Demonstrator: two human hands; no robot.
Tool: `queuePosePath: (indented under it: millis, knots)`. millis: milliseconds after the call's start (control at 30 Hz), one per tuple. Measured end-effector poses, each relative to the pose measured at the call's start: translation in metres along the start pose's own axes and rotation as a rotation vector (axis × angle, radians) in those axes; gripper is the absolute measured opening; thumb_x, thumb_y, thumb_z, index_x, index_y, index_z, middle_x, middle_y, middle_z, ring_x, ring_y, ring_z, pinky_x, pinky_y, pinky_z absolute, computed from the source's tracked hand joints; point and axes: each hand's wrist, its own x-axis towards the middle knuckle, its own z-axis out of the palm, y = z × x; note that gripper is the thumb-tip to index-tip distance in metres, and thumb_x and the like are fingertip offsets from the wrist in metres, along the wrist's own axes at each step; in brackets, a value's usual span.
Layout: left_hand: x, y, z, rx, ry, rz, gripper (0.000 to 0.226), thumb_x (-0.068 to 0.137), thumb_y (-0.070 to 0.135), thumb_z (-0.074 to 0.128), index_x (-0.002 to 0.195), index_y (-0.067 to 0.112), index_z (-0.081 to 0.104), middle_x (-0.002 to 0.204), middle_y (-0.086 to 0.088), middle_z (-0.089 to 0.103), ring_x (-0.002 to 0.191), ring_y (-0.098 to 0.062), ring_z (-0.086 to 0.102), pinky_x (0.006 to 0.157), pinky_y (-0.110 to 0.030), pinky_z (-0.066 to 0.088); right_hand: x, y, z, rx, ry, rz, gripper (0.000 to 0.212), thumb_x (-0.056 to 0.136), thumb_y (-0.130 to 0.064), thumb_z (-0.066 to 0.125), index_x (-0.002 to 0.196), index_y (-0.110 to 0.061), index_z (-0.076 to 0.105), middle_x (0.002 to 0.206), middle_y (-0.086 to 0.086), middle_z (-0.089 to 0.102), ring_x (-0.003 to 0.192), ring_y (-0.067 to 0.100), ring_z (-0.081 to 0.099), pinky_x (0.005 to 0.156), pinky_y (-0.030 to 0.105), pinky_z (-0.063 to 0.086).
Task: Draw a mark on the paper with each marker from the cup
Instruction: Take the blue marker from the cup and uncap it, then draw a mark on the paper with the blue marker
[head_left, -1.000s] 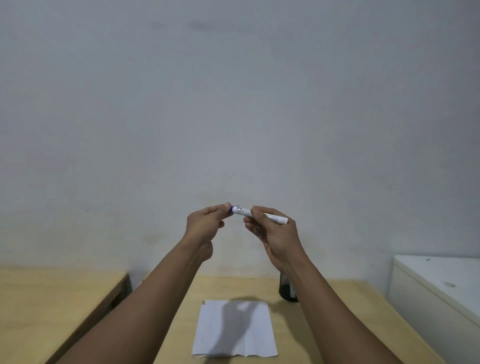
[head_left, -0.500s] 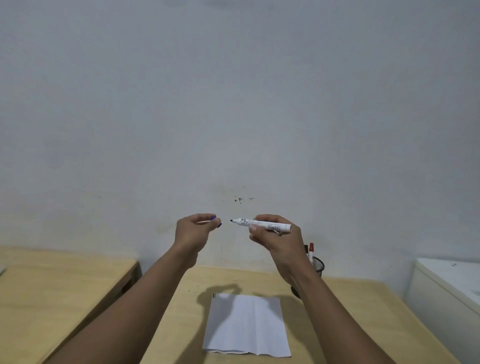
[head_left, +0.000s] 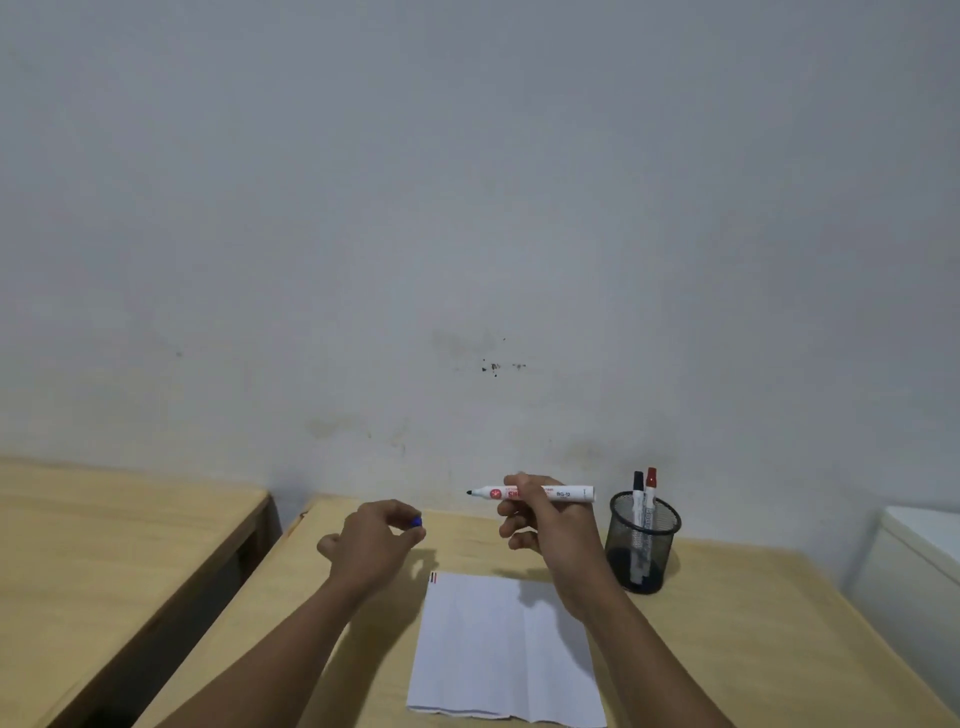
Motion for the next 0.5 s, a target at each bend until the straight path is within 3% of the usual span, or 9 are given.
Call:
queuePosePath:
  millis: [167,333,433,500]
  knots:
    - [0.003,-0.026,0.026,0.058,-0.033,-0.041,0.007,0.088,0.033,0.066,0.087,0.040,0.066,0.083,0.024,0.066,0.078,0.005,0.053,0.103,-0.045,0.024,0.005,0.033,-0.009,-0.157,-0.039,0.025,0.017,0.086,-0.013,0.077,0.101,-0.008,0.074,0.073,0.006,0.072,0.063,0.019,0.063,0.058,0.029,0.052]
    - [0.010,-0.038,0.035,0.104,-0.049,-0.047,0.015,0.085,0.036,0.066,0.099,0.042,0.066,0.083,0.022,0.065,0.094,-0.005,0.055,0.105,-0.048,0.022,0.014,0.056,-0.008,-0.138,-0.019,0.059,0.015,0.085,-0.008,0.077,0.098,-0.001,0.073,0.070,0.009,0.068,0.058,0.018,0.059,0.054,0.030,0.048]
    - [0.008,-0.043,0.039,0.116,-0.041,-0.009,0.034,0.084,0.040,0.067,0.116,0.043,0.056,0.095,0.019,0.067,0.108,-0.009,0.057,0.105,-0.049,0.022,0.017,0.066,-0.003,-0.158,-0.037,0.056,0.010,0.087,-0.009,0.075,0.092,0.000,0.073,0.069,0.009,0.067,0.059,0.019,0.058,0.056,0.034,0.047]
    - [0.001,-0.043,0.040,0.100,0.004,-0.002,0.038,0.082,0.045,0.067,0.115,0.041,0.048,0.103,0.019,0.062,0.106,-0.010,0.057,0.108,-0.050,0.022,0.019,0.073,0.002,-0.161,-0.053,0.064,0.005,0.088,-0.010,0.074,0.085,-0.005,0.074,0.068,0.008,0.067,0.060,0.019,0.058,0.056,0.036,0.047]
